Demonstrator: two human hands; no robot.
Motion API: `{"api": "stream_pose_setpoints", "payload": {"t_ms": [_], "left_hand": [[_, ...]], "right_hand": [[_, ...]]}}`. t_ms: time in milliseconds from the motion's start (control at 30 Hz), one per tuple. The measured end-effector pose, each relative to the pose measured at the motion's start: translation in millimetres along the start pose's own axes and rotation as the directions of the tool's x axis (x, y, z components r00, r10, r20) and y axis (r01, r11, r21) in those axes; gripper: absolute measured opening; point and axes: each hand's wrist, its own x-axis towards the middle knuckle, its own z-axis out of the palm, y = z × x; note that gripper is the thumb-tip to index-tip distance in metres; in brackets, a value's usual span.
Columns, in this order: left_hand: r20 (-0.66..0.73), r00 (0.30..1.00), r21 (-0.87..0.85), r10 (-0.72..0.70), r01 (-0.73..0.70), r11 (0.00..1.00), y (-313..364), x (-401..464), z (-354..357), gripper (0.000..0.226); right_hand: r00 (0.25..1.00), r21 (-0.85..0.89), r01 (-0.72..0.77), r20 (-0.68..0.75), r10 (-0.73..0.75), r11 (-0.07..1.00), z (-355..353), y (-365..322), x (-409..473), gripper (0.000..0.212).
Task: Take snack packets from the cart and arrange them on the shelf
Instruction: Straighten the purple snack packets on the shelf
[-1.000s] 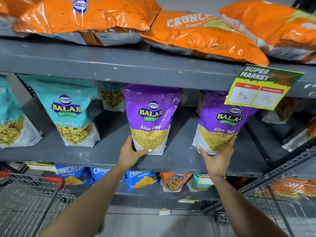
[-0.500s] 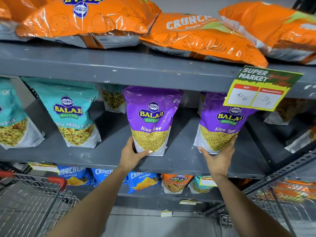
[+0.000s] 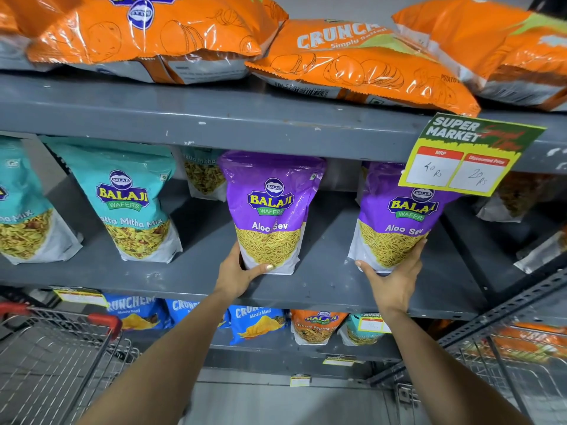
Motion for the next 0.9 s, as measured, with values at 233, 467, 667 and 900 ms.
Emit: {"api": "stream_pose_setpoints", "payload": {"t_ms": [233,467,667,900], "left_hand": [[0.011,1.0,0.007,0.001,-0.001,1.0,1,0,0,0.085],[0.036,0.999,-0.055,0.028,-0.026,0.998,-3,-12,-10,0.107],[-0.155,0.981,0.006,0.114,-0.114,0.993,-11,-74,-34,0.086],[-0.243,0.899,0.166,0.365,-0.332,0.928,17,-135,-101,0.056]], "right_hand": [[1.0,0.011,-0.012,0.015,0.012,1.0,-6,0,0,0.143],[0.998,0.112,-0.012,-0.052,0.018,0.994,-22,-8,-28,0.135],[0.974,0.353,0.028,-0.221,0.055,0.935,-68,-45,-99,0.102],[0.899,0.603,0.311,-0.437,-0.022,0.734,-165,-145,-170,0.05]]}}
